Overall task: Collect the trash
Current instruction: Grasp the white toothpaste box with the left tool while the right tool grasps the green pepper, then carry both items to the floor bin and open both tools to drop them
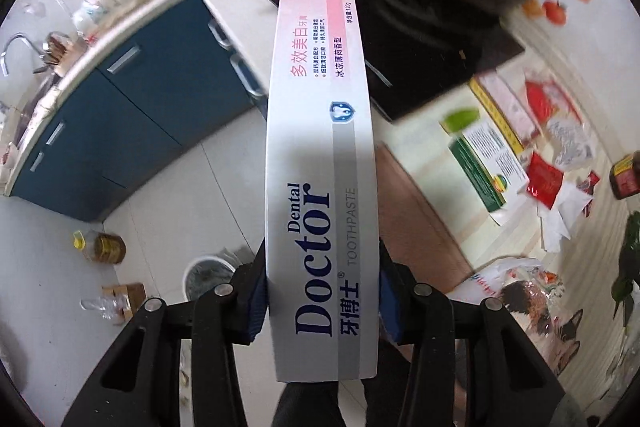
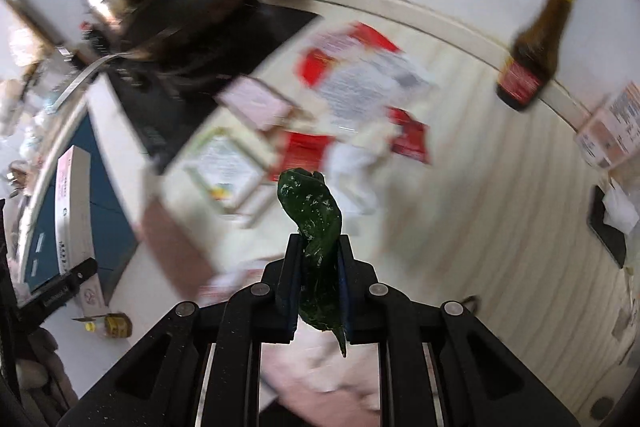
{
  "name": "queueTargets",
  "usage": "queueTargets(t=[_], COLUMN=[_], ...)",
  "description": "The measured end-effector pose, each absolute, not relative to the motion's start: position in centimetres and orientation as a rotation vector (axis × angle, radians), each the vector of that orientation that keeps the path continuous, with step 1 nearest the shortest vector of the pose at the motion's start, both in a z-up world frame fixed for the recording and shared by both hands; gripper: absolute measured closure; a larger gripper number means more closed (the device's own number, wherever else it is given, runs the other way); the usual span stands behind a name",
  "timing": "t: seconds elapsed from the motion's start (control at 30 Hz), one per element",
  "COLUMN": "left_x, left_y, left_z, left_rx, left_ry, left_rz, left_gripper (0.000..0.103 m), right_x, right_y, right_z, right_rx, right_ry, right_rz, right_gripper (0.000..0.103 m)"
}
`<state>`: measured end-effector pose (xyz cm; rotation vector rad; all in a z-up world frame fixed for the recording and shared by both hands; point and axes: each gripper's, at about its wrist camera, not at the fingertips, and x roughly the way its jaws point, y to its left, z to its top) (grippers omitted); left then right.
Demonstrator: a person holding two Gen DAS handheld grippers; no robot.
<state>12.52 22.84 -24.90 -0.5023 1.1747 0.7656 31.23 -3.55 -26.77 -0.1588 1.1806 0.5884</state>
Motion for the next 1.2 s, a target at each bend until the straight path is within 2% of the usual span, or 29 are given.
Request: queueTargets(t=[0.13, 0.27, 0.37, 0.5, 0.7, 0.93, 1.0, 1.13, 1.17, 1.2], left_x=[6.3, -0.7, -5.9, -13.1, -21.4, -28.0, -29.1, -30.7, -30.9, -31.3], left_y=[24.9, 27.1, 29.6, 32.6, 35.8, 37.9, 38.7, 39.8, 40.1, 40.4], left_z=[-23.4, -24.4, -27.3, -34.2, -50.3, -71.7, -75.9, -81.1, -81.7, -82.0], left_rx=[-0.528, -0.590, -0.667, -0.792, -1.013, -1.332, -1.404, -1.481, -1.484, -1.485], left_ry=[1.112, 1.094, 1.121, 1.183, 1.298, 1.380, 1.377, 1.336, 1.326, 1.320], left_rz=[0.825, 0.899, 0.966, 1.041, 1.083, 1.005, 0.977, 0.957, 0.967, 0.977], left_gripper=[0.061, 0.061, 0.061, 0.061, 0.061, 0.061, 0.060, 0.059, 0.054, 0.034], right_x=[25.8, 19.7, 14.9, 7.7, 0.1, -4.0, -4.9, -5.9, -6.8, -7.6], right_y=[1.5, 8.8, 13.2, 19.4, 26.4, 31.7, 32.3, 34.1, 34.7, 35.3], right_z=[-24.4, -25.7, -28.0, -33.6, -47.8, -70.3, -74.7, -83.4, -84.4, -85.1], right_rx=[-0.210, -0.301, -0.362, -0.531, -0.672, -0.750, -0.781, -0.848, -0.860, -0.874], right_ry=[1.138, 1.141, 1.164, 1.184, 1.339, 1.605, 1.646, 1.713, 1.723, 1.728], right_rz=[0.693, 0.821, 0.910, 1.036, 1.145, 1.163, 1.163, 1.173, 1.182, 1.182], right_gripper=[0.087, 0.087, 0.087, 0.087, 0.087, 0.087, 0.087, 0.085, 0.084, 0.084])
